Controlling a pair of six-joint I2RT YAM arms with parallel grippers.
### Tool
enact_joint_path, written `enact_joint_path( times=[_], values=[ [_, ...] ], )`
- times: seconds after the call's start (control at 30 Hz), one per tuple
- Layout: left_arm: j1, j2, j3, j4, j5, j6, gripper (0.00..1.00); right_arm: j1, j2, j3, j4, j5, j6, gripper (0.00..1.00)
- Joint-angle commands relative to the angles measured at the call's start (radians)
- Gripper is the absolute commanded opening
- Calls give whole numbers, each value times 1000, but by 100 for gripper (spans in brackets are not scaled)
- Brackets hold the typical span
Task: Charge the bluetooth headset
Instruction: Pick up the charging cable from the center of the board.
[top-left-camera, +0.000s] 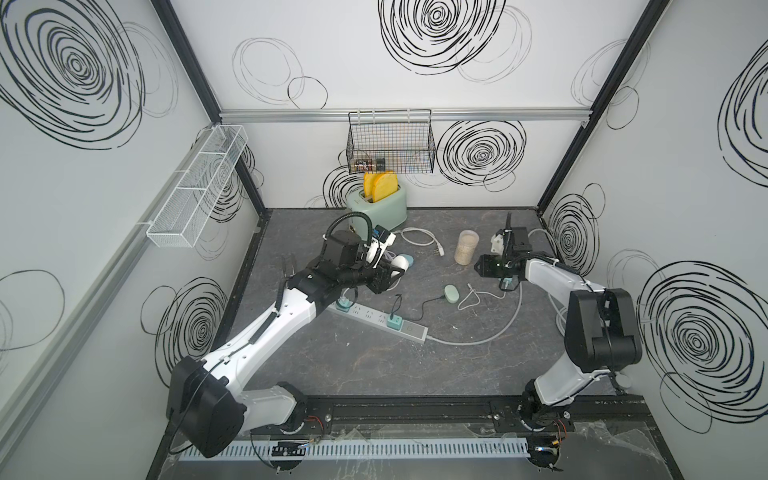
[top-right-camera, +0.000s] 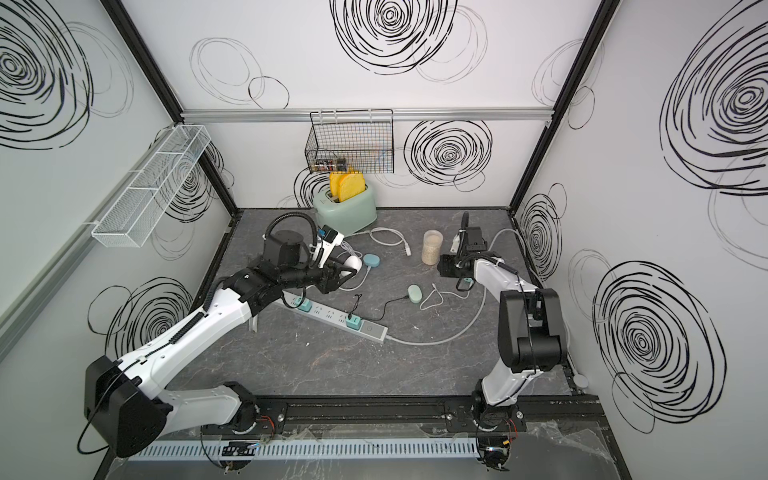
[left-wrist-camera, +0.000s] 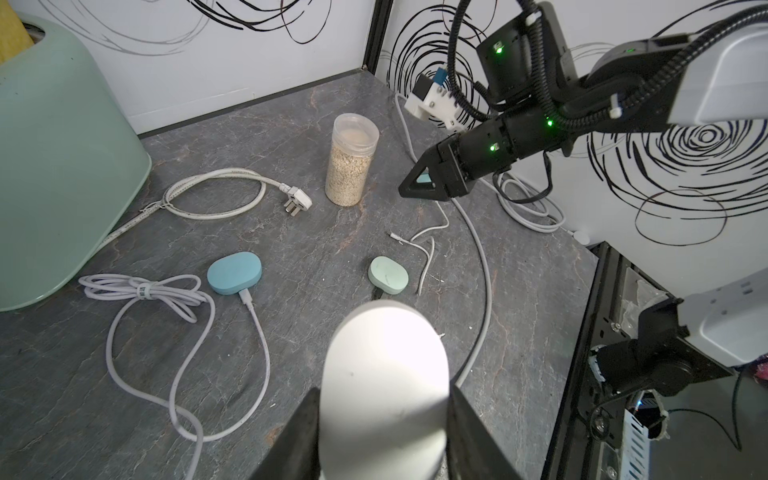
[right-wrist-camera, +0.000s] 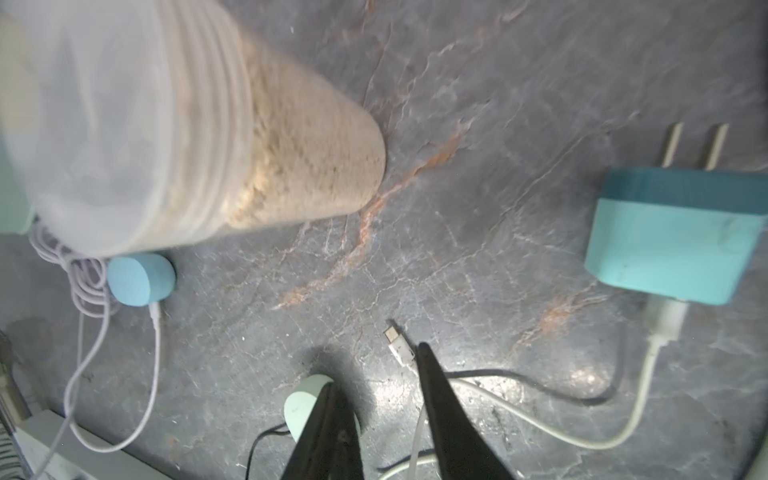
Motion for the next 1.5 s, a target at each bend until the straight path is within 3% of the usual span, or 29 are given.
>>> enact_joint_path(
  times=[0.0,0.27,0.67,1.17,1.47],
  values=[
    [-6,-6,4,19,21,11,32,20,15,20,-67,34,-45,35],
    [-7,-8,3,22,30,9,32,55,37,-44,-52,66,-27,38],
    [-7,-1,3,24,35,6,32,107,78,-73,-56,128,-29,35],
    [-5,-5,4,22,36,5,32,171,124,-62,-16,282,-23,30],
    [-4,-4,7,21,38,4,32,177,133,-76,9,313,-24,21]
  ],
)
